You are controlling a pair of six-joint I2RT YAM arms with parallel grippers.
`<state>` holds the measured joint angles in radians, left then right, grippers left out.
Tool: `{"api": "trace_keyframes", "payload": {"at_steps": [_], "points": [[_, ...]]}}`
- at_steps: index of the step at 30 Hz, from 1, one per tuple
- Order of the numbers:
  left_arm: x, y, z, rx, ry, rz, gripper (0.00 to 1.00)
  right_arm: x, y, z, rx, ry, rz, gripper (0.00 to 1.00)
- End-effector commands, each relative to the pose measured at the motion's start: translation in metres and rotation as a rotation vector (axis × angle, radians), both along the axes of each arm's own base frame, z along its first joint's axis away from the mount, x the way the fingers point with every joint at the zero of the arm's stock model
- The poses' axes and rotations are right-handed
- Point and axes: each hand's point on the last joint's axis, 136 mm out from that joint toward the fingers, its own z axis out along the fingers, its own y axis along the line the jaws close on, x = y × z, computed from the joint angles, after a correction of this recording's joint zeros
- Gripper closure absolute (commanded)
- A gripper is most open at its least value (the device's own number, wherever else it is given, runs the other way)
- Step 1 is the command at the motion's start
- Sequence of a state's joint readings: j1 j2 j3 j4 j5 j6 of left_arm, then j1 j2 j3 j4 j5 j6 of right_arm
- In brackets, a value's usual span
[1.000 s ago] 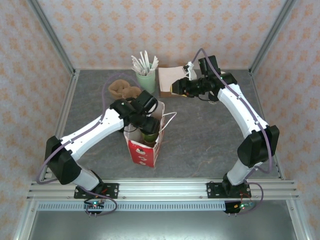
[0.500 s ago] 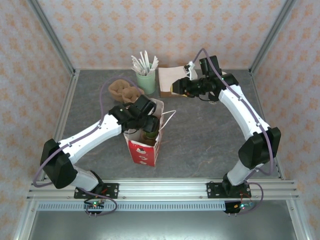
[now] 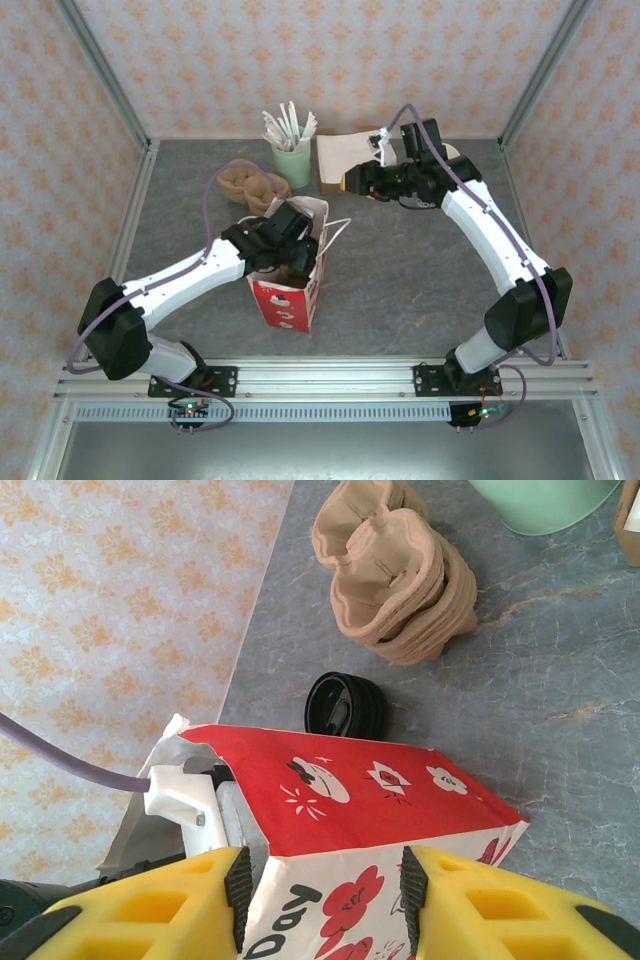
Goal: Pack the takeout coffee
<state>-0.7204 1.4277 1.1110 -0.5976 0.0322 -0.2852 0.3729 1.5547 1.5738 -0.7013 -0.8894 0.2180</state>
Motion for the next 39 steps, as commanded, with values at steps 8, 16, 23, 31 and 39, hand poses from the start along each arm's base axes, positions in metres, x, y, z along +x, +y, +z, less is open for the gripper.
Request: {"api": "trace_keyframes", "payload": {"at_steps": [8,16,23,31,39], "points": [[-0.006,-0.004,-0.033,0.046,0.06,-0.038,0.59,-0.002,-0.002,0.014,0.003,-0.058,-0.018,0.54],[-0.013,-0.005,-0.054,0.05,0.103,-0.053,0.59,0.0,-0.001,0.012,-0.004,-0.056,-0.011,0.54],[-0.017,-0.01,-0.078,0.058,0.16,-0.064,0.59,0.002,0.0,0.009,-0.009,-0.051,-0.002,0.54],[-0.003,-0.016,-0.045,0.057,0.101,-0.078,0.58,0.006,0.001,0.01,-0.01,-0.054,-0.003,0.53],[0.013,-0.023,0.016,0.02,0.01,-0.077,0.38,0.017,0.002,0.015,0.007,-0.067,-0.009,0.53]]}}
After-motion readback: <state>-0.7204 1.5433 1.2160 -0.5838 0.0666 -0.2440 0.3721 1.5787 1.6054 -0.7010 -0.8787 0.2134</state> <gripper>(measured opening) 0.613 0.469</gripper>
